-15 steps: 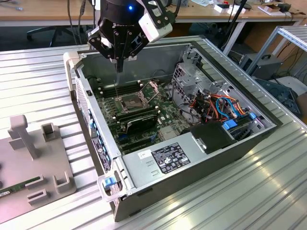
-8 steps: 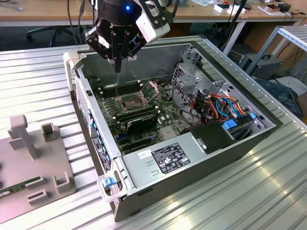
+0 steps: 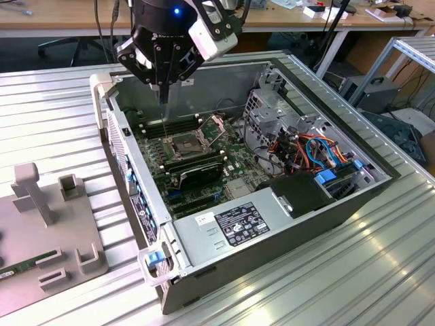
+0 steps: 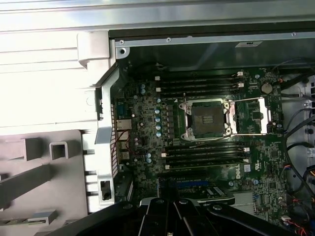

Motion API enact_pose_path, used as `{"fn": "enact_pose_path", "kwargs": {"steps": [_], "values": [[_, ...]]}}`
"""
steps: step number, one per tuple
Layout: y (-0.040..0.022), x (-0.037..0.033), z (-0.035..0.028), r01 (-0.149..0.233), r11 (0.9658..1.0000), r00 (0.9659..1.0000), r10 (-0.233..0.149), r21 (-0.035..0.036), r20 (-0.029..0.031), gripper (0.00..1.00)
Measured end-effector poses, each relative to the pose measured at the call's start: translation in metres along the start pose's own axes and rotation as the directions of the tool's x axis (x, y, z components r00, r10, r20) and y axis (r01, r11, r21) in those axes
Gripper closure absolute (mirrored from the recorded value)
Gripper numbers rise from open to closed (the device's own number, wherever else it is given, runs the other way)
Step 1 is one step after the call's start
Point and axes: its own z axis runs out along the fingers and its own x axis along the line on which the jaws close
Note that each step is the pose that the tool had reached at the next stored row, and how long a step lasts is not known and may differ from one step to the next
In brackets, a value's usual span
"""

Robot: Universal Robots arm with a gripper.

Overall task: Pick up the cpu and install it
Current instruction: 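Reach for the cpu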

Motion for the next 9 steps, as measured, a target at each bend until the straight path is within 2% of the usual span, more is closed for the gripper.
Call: {"fn": "enact_pose_path", "kwargs": {"steps": [9], "values": [[-0.0003, 0.0037, -0.0001, 0.0, 1.0, 1.0, 0.0, 0.0, 0.0, 0.89]]}}
